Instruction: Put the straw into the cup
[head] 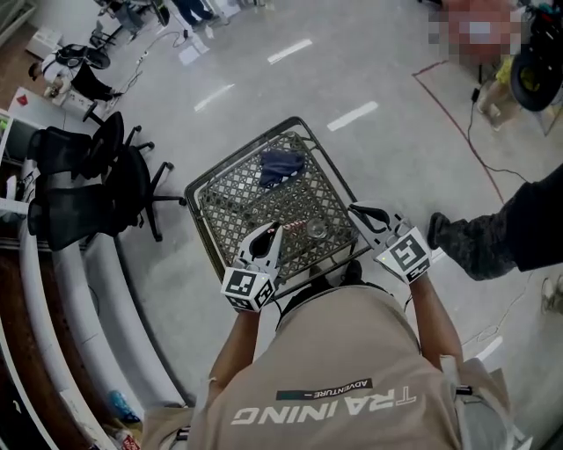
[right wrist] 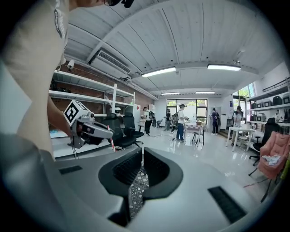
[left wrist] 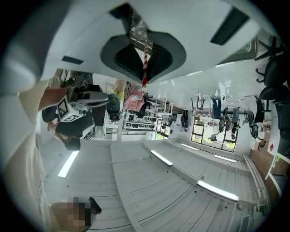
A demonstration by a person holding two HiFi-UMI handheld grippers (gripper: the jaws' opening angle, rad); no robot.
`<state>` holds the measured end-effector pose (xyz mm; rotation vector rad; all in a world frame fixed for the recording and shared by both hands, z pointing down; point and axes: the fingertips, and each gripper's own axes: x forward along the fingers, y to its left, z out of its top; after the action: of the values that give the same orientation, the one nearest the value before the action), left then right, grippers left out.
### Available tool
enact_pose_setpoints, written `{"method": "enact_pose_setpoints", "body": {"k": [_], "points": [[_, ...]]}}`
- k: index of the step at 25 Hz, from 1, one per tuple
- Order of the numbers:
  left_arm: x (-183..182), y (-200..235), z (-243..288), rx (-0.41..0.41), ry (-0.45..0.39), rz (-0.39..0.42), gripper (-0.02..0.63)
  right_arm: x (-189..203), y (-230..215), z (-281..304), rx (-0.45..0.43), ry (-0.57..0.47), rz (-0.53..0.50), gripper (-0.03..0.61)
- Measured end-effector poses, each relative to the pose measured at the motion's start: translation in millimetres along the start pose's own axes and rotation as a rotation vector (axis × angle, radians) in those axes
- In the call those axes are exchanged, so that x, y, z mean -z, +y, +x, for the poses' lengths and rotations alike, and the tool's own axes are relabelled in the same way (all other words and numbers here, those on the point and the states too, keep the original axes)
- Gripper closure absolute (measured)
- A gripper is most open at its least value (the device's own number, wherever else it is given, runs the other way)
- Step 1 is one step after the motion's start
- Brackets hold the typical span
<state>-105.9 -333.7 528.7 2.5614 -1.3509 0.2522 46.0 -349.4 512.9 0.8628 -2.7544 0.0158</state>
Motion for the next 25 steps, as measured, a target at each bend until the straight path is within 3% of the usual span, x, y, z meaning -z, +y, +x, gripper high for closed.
{"method": "enact_pose_setpoints", "body": {"k": [4,8,17,25], "points": [[41.4,5.3,9.7,0.016,0.069,-0.001,0.578,-3.0,0.3,3.0,0.033,-0.003,-0.005,0.551],[56.5,6.6,26.0,0.031,0.073,-0.055,0.578,-1.1,-1.6,-5.6,0.063,0.02,-0.026,0.551],[103.9,-2.7,62.9,0.124,0.204,0.032,0.578,17.3,-3.7,-28.5,0.141,0.042,0.032,0.551],[112.8,-12.6,75.8,0.181,0.219,0.056,0.577,20.9,-5.8,-36.8,0.177,0.022,0.072,0.551]]}}
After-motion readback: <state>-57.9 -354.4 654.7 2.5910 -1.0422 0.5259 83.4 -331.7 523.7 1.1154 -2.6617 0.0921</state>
